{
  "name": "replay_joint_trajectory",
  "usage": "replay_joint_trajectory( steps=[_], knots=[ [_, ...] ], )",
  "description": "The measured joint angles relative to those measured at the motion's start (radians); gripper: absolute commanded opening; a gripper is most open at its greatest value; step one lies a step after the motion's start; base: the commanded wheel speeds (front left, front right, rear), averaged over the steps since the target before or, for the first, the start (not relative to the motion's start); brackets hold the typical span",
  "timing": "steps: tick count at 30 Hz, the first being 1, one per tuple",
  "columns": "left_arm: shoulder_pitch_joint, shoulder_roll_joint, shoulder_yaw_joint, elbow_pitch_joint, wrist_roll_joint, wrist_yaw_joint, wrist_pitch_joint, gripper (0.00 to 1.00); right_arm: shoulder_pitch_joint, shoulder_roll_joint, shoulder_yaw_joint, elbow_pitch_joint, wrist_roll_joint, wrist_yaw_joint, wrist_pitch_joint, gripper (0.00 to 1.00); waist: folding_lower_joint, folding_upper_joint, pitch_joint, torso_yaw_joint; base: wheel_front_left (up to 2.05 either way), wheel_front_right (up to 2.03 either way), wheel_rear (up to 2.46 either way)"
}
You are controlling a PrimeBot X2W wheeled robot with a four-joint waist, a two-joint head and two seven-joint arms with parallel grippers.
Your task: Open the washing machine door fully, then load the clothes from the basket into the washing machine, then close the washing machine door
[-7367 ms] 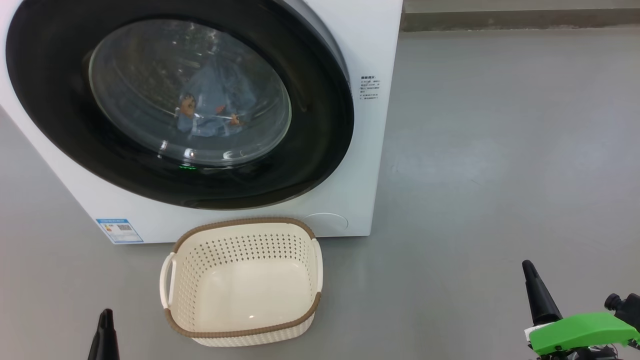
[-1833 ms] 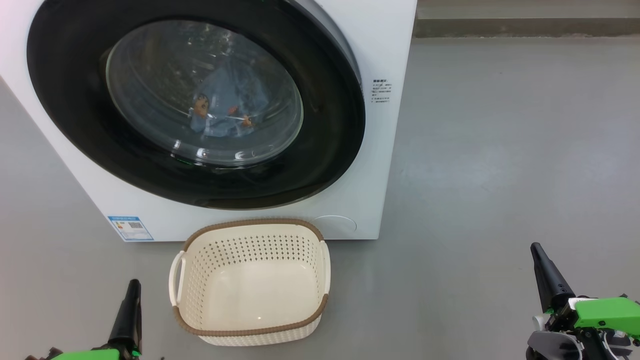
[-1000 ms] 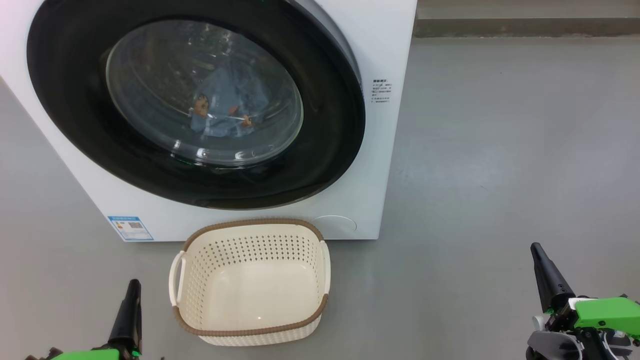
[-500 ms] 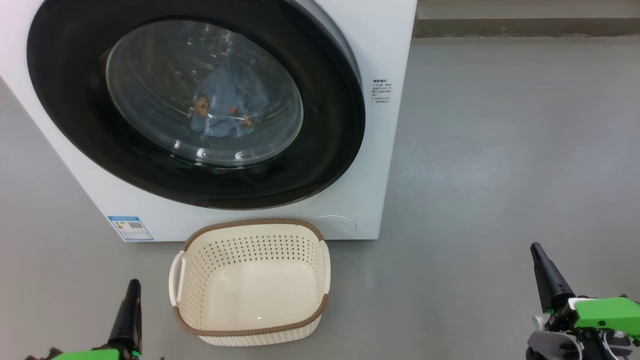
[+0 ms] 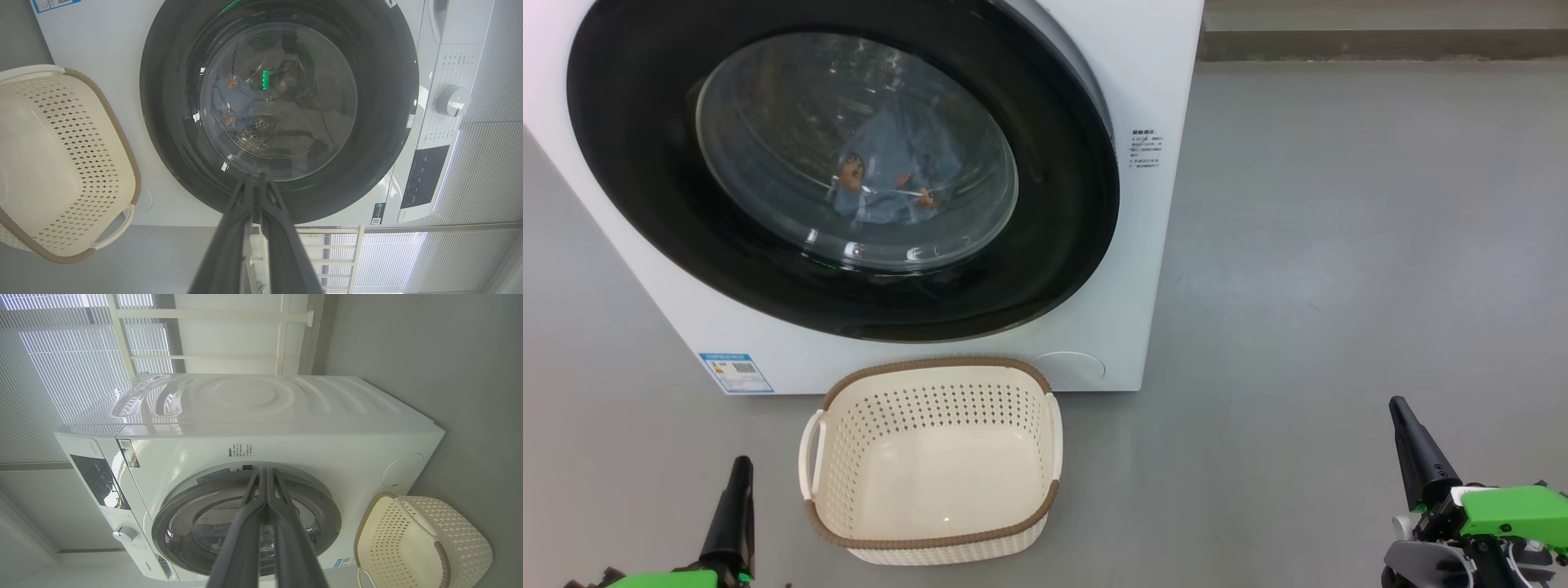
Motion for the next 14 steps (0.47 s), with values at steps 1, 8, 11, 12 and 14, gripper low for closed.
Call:
replay_joint_trajectory(
  steps=[1, 8, 11, 12, 14],
  knots=[
    [0.0, 0.0, 0.0, 0.0, 0.0, 0.0, 0.0, 0.0, 0.0, 0.0, 0.0, 0.0, 0.0, 0.0, 0.0, 0.0, 0.0, 0.0, 0.0, 0.0, 0.0, 0.0, 0.0],
    [0.0, 0.0, 0.0, 0.0, 0.0, 0.0, 0.0, 0.0, 0.0, 0.0, 0.0, 0.0, 0.0, 0.0, 0.0, 0.0, 0.0, 0.0, 0.0, 0.0, 0.0, 0.0, 0.0],
    [0.0, 0.0, 0.0, 0.0, 0.0, 0.0, 0.0, 0.0, 0.0, 0.0, 0.0, 0.0, 0.0, 0.0, 0.0, 0.0, 0.0, 0.0, 0.0, 0.0, 0.0, 0.0, 0.0],
    [0.0, 0.0, 0.0, 0.0, 0.0, 0.0, 0.0, 0.0, 0.0, 0.0, 0.0, 0.0, 0.0, 0.0, 0.0, 0.0, 0.0, 0.0, 0.0, 0.0, 0.0, 0.0, 0.0],
    [0.0, 0.0, 0.0, 0.0, 0.0, 0.0, 0.0, 0.0, 0.0, 0.0, 0.0, 0.0, 0.0, 0.0, 0.0, 0.0, 0.0, 0.0, 0.0, 0.0, 0.0, 0.0, 0.0]
  ],
)
